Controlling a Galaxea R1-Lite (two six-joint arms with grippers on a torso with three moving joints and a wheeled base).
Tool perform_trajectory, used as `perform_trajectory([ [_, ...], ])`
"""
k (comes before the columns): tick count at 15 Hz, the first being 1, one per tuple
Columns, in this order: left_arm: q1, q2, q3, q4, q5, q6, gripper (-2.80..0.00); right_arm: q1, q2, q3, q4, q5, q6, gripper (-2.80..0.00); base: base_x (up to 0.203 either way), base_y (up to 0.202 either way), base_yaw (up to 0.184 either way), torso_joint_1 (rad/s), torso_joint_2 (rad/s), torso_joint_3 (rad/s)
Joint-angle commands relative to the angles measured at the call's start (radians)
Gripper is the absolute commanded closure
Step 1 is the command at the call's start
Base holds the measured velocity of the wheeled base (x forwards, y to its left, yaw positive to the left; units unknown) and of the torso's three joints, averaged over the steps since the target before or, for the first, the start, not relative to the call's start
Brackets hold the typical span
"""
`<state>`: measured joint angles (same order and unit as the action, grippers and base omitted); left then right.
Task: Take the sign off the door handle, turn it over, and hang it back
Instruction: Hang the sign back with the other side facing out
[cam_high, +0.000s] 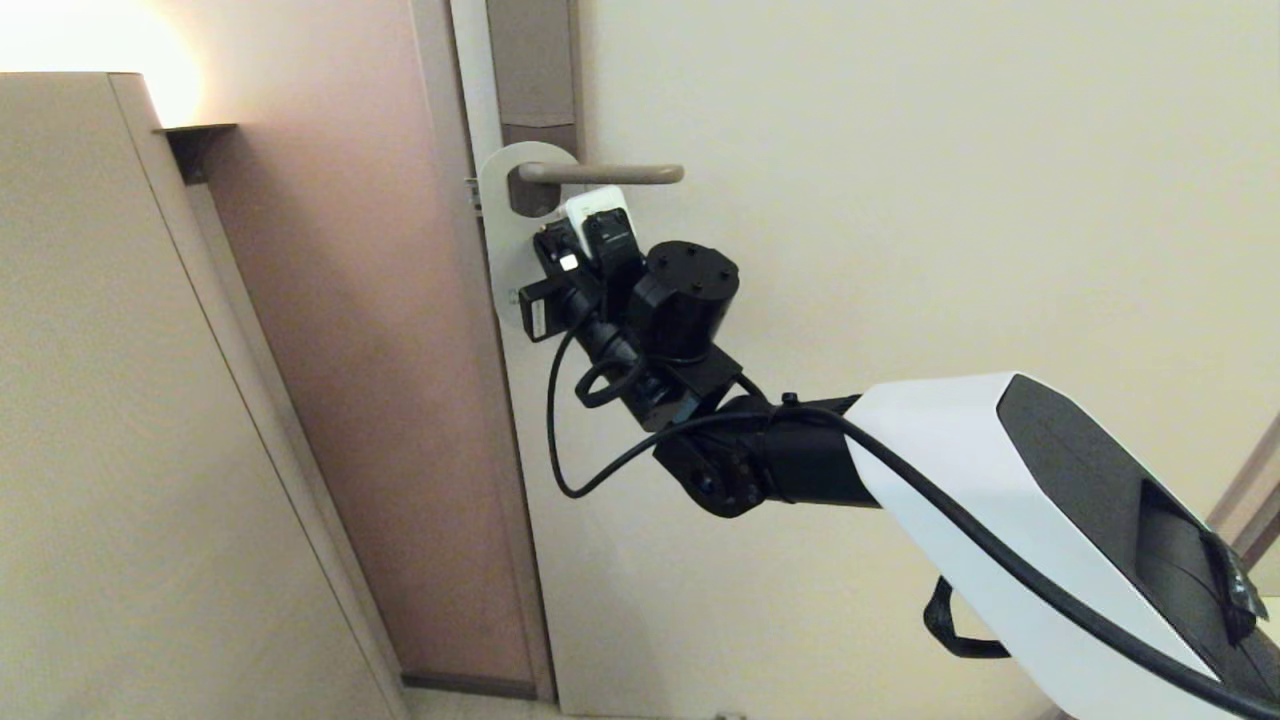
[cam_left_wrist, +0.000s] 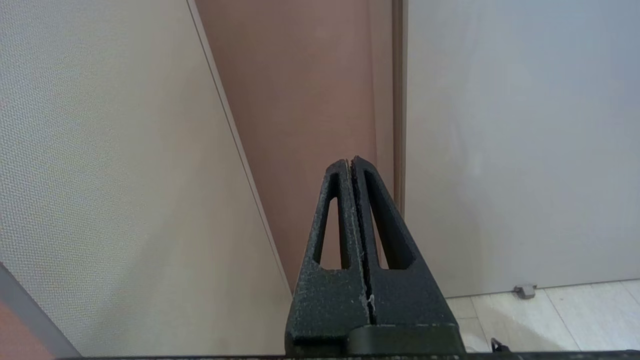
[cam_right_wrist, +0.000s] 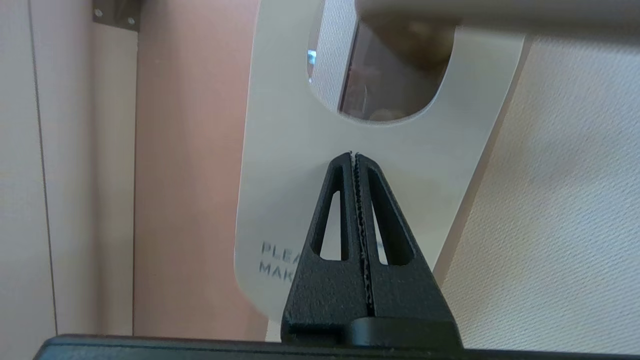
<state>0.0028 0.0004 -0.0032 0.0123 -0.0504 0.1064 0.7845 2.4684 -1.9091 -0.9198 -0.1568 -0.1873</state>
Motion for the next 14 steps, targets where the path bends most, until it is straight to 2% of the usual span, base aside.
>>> perform_trajectory([
  [1, 0.0, 0.0, 0.0, 0.0, 0.0, 0.001, 0.0, 0.004, -0.023, 0.008, -0.001, 0.003, -0.008, 0.0, 0.0, 0.0, 0.0, 0.0, 0.0, 0.0],
  [7, 0.0, 0.0, 0.0, 0.0, 0.0, 0.001, 0.0, 0.016, 0.025, 0.005, 0.066, 0.011, -0.024, 0.0, 0.0, 0.0, 0.0, 0.0, 0.0, 0.0],
  [14, 0.0, 0.0, 0.0, 0.0, 0.0, 0.001, 0.0, 0.058, 0.03, -0.049, 0.065, 0.011, -0.01, 0.0, 0.0, 0.0, 0.0, 0.0, 0.0, 0.0],
])
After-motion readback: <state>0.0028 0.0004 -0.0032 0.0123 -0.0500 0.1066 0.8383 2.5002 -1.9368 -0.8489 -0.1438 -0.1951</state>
